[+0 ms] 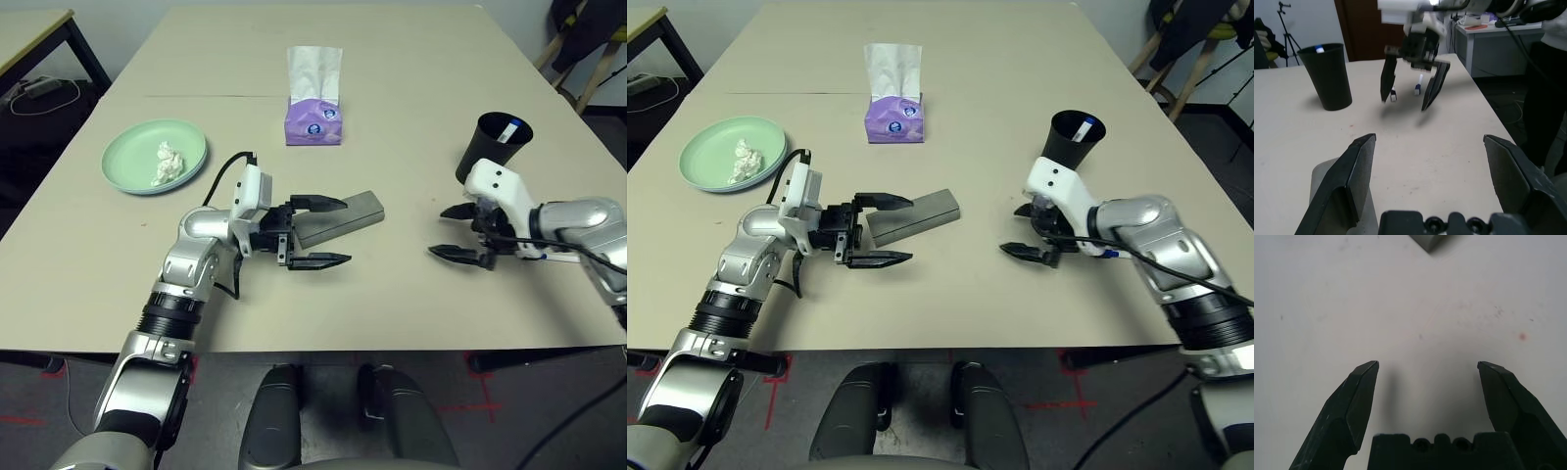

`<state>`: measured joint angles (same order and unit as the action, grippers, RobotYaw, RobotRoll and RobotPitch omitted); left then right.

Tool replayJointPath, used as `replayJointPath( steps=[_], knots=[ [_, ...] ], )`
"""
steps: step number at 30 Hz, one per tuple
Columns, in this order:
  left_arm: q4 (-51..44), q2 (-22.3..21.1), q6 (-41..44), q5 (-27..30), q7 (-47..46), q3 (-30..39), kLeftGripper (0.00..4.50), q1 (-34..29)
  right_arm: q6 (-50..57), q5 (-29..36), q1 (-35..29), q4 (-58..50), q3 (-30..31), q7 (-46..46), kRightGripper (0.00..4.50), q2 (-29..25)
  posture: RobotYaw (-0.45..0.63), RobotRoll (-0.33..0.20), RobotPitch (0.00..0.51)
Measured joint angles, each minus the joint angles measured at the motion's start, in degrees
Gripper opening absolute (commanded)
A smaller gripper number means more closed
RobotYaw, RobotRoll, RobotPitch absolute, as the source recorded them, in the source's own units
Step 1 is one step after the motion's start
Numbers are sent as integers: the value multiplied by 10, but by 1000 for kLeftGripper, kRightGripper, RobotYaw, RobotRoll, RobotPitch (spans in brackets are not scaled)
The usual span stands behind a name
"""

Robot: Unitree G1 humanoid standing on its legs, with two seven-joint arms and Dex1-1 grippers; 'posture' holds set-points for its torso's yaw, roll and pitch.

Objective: Organize and tidy the items on the table.

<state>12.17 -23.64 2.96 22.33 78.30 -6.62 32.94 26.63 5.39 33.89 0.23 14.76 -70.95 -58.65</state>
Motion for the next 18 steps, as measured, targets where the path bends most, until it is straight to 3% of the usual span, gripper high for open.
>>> replayJointPath(
  steps=[3, 7, 13, 18],
  knots=[
    [2, 7, 0, 0, -12, -1, 4454, 0, -72, -52, 20, 27, 21, -46, 4500, -48, 59, 0, 181],
    [3, 19, 0, -3, -41, -1, 4454, 0, -169, -109, 27, 80, 49, -91, 4500, -73, 62, 0, 184],
    [3, 26, 1, -11, -86, -1, 4454, 0, -259, -166, 43, 138, 65, -123, 4500, -72, 78, 0, 185],
    [2, 21, 1, -12, -96, -1, 4454, -4, -264, -191, 56, 177, 65, -136, 4500, -67, 80, 0, 190]
  ],
)
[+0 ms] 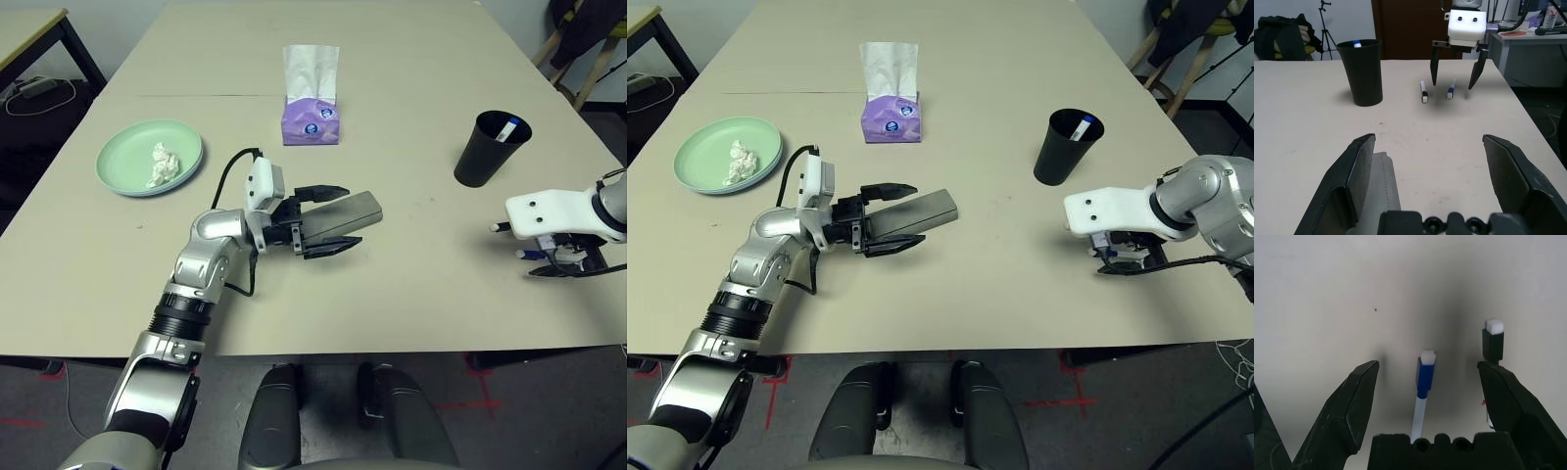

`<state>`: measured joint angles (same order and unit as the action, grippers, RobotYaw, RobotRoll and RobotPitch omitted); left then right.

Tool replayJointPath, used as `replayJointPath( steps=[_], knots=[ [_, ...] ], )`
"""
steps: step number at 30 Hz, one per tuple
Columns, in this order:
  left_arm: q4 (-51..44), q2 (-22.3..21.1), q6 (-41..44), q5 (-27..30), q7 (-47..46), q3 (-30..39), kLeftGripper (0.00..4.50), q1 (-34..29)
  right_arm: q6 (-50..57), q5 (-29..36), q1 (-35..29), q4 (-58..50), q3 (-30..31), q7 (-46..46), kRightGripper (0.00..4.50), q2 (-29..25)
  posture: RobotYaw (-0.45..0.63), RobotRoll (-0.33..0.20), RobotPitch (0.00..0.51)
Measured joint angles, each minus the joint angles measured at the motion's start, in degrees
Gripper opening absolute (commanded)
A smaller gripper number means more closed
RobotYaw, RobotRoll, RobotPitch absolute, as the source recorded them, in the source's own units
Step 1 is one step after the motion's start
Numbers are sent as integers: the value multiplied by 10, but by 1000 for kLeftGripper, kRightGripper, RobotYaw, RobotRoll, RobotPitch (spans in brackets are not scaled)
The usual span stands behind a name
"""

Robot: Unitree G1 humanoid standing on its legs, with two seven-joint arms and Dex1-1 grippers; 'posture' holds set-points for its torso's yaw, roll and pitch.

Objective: Organize and tidy the items on the table.

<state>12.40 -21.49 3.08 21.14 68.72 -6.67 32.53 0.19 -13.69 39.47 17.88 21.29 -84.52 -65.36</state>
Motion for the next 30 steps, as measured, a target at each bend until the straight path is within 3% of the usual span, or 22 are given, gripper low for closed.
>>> replayJointPath(
  steps=[9, 29, 30],
  knots=[
    [-2, -12, 3, 0, -3, 0, 4454, -4, 69, -14, -19, -17, 0, -16, 4500, 0, 72, 0, 196],
    [-29, -21, 15, 0, -10, 0, 4454, -18, 60, -58, -10, 6, 0, -6, 4500, 28, 89, 0, 216],
    [-29, -22, 15, 0, -11, 0, 4484, -19, 60, -59, -10, 6, 0, -7, 4318, 28, 89, 0, 218]
  ],
)
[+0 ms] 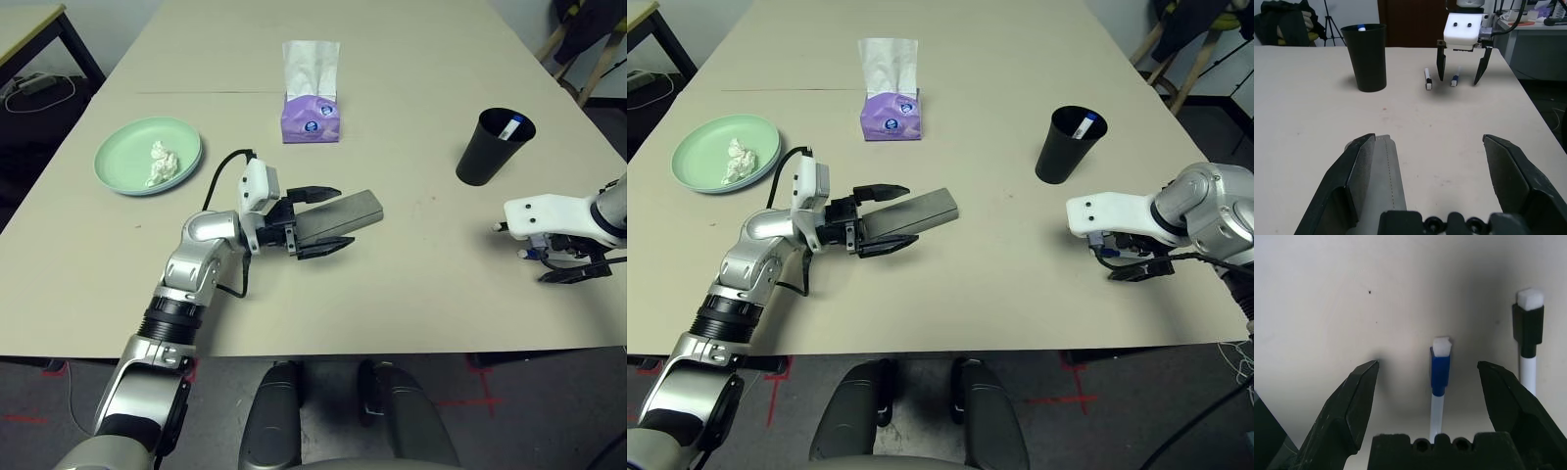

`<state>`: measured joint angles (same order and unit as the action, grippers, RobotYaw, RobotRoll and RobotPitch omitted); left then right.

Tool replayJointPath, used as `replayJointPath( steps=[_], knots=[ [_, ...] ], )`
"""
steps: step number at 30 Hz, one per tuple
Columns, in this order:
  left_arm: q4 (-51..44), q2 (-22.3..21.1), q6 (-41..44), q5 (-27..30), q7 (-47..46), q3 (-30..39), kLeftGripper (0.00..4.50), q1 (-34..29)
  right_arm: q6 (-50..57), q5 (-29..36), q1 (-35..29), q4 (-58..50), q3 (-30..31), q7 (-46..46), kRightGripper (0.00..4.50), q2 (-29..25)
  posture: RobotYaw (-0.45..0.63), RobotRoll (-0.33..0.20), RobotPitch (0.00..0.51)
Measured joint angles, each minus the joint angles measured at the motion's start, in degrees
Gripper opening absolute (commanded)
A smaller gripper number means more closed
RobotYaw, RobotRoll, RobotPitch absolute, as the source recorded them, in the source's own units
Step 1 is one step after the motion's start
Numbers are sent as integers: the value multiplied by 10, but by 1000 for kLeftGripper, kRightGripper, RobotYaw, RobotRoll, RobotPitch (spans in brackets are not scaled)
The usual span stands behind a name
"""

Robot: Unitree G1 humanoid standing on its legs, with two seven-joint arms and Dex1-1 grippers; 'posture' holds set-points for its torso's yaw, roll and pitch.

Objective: Organize and tidy the items on the table.

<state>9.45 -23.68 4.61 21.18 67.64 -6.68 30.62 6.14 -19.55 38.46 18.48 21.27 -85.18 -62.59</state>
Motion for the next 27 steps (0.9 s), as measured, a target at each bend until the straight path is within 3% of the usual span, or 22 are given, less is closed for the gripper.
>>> replayJointPath(
  steps=[2, 12, 21, 27],
  knots=[
    [0, 0, 0, 0, -3, 0, 4500, -1, 0, -1, 0, 0, 0, 0, 3940, 0, 90, 0, 220],
    [-14, 0, 5, 0, -4, 0, 4500, -2, -7, -9, 1, 1, -1, -1, 319, 0, 89, 0, 222],
    [-16, 0, 6, 0, -6, 0, 4500, -2, 19, 12, 4, -7, -4, -35, 320, 1, 74, 0, 198],
    [5, 3, -1, -2, -5, 0, 4500, 6, 220, 153, 45, -99, -41, -69, 320, 26, 57, 0, 186]
  ],
)
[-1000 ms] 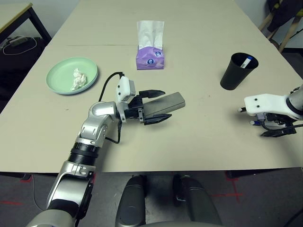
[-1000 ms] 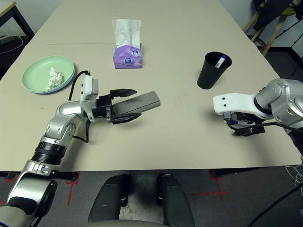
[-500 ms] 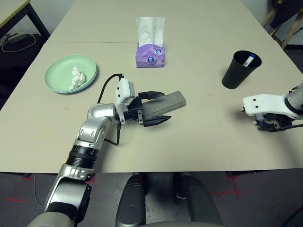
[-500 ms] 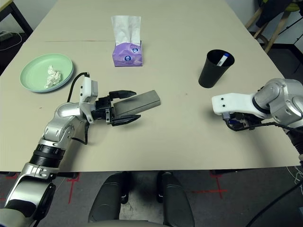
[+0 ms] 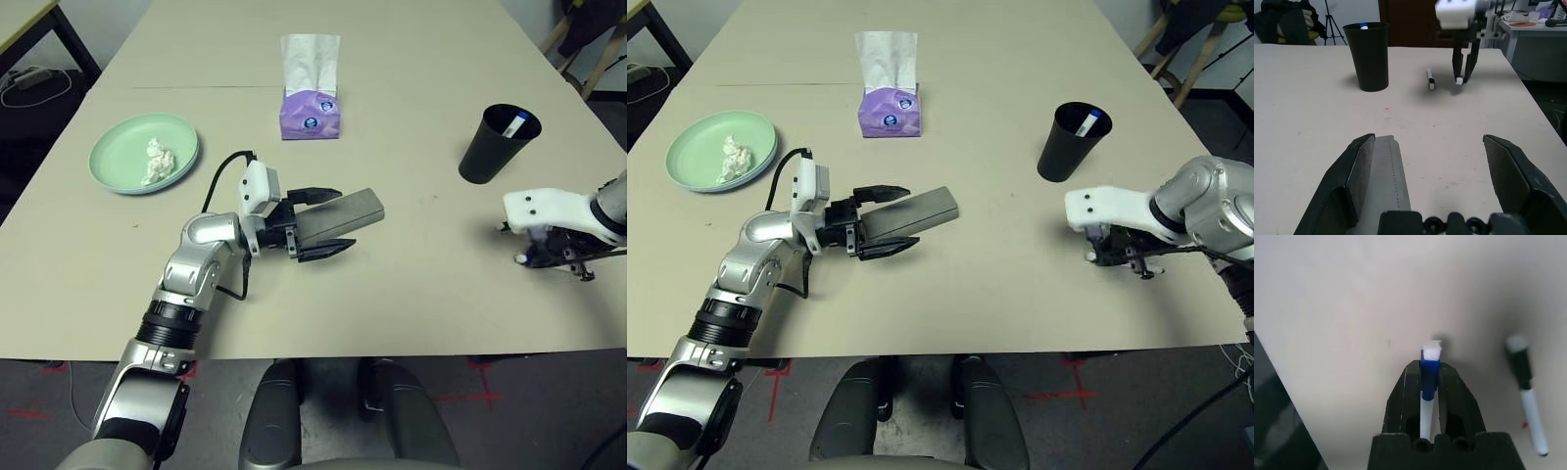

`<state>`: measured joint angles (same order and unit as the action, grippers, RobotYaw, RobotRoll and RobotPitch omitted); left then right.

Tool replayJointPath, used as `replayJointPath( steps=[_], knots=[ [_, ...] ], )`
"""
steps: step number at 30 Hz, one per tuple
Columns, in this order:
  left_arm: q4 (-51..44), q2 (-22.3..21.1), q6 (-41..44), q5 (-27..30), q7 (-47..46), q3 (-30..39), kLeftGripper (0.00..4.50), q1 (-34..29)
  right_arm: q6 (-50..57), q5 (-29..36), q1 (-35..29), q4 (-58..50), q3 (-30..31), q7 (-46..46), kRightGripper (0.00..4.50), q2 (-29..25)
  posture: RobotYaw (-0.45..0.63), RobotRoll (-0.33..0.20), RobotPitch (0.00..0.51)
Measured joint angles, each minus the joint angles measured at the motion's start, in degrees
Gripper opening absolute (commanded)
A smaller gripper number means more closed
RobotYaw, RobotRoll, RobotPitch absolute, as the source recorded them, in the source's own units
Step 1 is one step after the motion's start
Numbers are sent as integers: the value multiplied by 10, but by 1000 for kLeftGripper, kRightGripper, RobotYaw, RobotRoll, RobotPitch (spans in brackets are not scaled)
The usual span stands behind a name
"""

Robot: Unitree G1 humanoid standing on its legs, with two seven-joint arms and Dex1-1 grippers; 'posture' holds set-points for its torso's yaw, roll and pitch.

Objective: Organize and tidy the items on the table.

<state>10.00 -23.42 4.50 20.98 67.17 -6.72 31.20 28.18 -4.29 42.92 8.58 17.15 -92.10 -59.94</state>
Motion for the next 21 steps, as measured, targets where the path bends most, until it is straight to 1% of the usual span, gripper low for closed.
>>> replayJointPath(
  steps=[2, 4, 6, 7, 11, 13, 17, 21],
  knots=[
    [2, 1, -2, -1, 2, -1, 4500, 2, 85, 49, 20, -30, -26, 1, 320, 30, 54, 0, 184],
    [3, 1, -4, -3, 3, -1, 4500, 8, 155, 101, 30, -48, -67, 24, 320, 74, 52, 0, 184],
    [4, 1, -7, -4, 4, 0, 4500, 11, 180, 145, 26, -59, -116, 62, 320, 118, 50, 0, 181],
    [7, 1, -8, -4, 6, 0, 4500, 11, 176, 168, 19, -67, -155, 97, 320, 151, 50, 0, 181],
    [20, 0, -10, -4, 8, 0, 4500, 13, 113, 211, -24, -87, -255, 229, 320, 256, 47, 0, 177],
    [21, 1, -13, -5, 7, 0, 4500, 15, 80, 223, -41, -97, -290, 304, 320, 305, 48, 0, 174],
    [23, 1, -16, -7, 0, 2, 4500, 19, 2, 227, -59, -117, -316, 413, 320, 366, 49, 0, 170],
    [24, 0, -21, -9, -4, 3, 4500, 19, -82, 224, -52, -111, -328, 503, 320, 401, 48, 0, 164]
  ],
)
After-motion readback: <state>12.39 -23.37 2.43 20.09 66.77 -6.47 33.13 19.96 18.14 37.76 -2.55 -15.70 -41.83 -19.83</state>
